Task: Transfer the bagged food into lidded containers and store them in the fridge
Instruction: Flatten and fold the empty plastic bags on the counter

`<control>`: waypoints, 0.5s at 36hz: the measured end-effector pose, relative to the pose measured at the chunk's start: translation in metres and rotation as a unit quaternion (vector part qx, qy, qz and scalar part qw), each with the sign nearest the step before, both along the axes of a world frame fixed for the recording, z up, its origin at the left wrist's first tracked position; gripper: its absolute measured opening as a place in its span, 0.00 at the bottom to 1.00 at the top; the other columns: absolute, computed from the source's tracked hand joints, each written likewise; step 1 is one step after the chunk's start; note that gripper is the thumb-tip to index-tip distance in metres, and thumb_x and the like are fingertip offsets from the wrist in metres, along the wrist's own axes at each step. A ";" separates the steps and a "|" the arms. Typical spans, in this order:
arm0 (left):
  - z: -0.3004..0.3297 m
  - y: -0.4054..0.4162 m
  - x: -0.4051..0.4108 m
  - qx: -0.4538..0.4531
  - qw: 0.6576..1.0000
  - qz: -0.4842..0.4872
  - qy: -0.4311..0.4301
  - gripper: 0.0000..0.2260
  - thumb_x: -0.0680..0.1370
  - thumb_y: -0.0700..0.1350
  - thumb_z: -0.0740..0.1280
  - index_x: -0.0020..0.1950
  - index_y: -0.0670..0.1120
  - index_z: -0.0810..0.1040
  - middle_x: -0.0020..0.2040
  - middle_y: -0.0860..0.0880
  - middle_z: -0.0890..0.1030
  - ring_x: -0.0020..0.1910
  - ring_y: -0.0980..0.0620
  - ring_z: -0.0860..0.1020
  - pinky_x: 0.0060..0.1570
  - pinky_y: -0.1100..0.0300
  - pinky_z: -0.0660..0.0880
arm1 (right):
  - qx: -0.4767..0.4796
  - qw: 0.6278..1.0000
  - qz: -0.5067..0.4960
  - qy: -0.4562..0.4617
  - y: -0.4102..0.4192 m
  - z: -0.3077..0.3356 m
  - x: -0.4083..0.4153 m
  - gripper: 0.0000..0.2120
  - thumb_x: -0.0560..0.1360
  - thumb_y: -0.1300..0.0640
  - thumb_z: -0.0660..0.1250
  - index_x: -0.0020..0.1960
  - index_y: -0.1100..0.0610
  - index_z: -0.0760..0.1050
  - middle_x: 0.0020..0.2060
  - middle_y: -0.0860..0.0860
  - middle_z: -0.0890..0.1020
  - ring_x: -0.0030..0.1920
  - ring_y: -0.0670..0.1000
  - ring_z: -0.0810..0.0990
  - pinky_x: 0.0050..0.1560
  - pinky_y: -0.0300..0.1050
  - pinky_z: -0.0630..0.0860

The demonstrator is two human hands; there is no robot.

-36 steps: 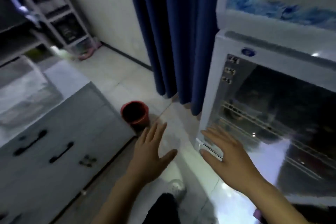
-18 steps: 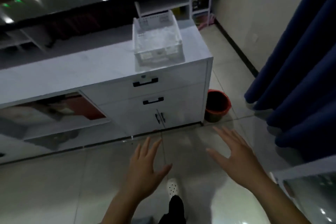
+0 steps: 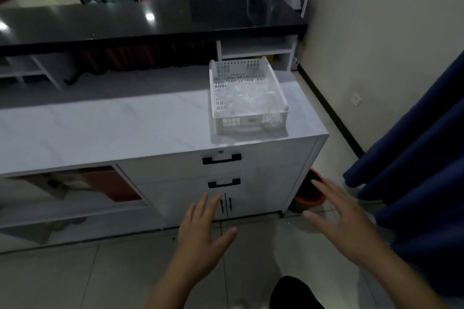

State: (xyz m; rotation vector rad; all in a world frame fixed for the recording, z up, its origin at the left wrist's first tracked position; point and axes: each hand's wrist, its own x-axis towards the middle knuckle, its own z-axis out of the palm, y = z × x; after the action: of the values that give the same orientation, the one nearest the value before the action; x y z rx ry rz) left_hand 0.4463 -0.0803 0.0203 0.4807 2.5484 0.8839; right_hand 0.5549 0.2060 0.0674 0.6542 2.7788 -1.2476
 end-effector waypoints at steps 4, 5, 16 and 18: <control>0.003 0.013 -0.045 0.032 0.999 -0.003 0.013 0.33 0.78 0.64 0.65 0.78 0.67 0.53 0.81 0.62 0.47 0.81 0.54 0.47 0.78 0.47 0.54 | 0.017 1.000 -0.016 0.012 0.031 0.006 -0.043 0.34 0.74 0.44 0.71 0.76 0.37 0.61 0.74 0.36 0.58 0.74 0.39 0.54 0.72 0.44 0.55; 0.006 0.018 -0.057 0.039 0.999 0.001 0.016 0.33 0.78 0.64 0.66 0.78 0.67 0.54 0.81 0.62 0.48 0.81 0.55 0.47 0.78 0.47 0.54 | 0.018 1.000 -0.021 0.011 0.038 0.007 -0.056 0.34 0.75 0.44 0.71 0.77 0.38 0.61 0.74 0.37 0.59 0.75 0.40 0.55 0.72 0.45 0.55; 0.079 0.106 -0.228 0.107 0.990 0.065 0.062 0.24 0.78 0.56 0.69 0.73 0.66 0.68 0.74 0.66 0.66 0.72 0.64 0.65 0.72 0.57 0.66 | 0.035 0.997 0.072 0.024 0.107 0.012 -0.242 0.33 0.74 0.37 0.66 0.75 0.33 0.57 0.79 0.40 0.53 0.80 0.46 0.48 0.79 0.55 0.51; 0.087 0.132 -0.266 0.101 0.991 0.082 0.042 0.22 0.79 0.55 0.69 0.72 0.65 0.69 0.72 0.61 0.70 0.70 0.59 0.69 0.70 0.51 0.71 | 0.062 0.993 0.094 0.014 0.117 0.008 -0.278 0.33 0.76 0.38 0.66 0.76 0.35 0.56 0.80 0.43 0.54 0.80 0.49 0.48 0.78 0.55 0.50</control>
State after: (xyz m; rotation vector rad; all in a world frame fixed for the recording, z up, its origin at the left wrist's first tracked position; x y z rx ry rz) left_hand 0.1800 0.0519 0.1073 0.3771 2.6168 1.2151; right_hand 0.2765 0.3228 0.0755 0.3695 2.8790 -1.0642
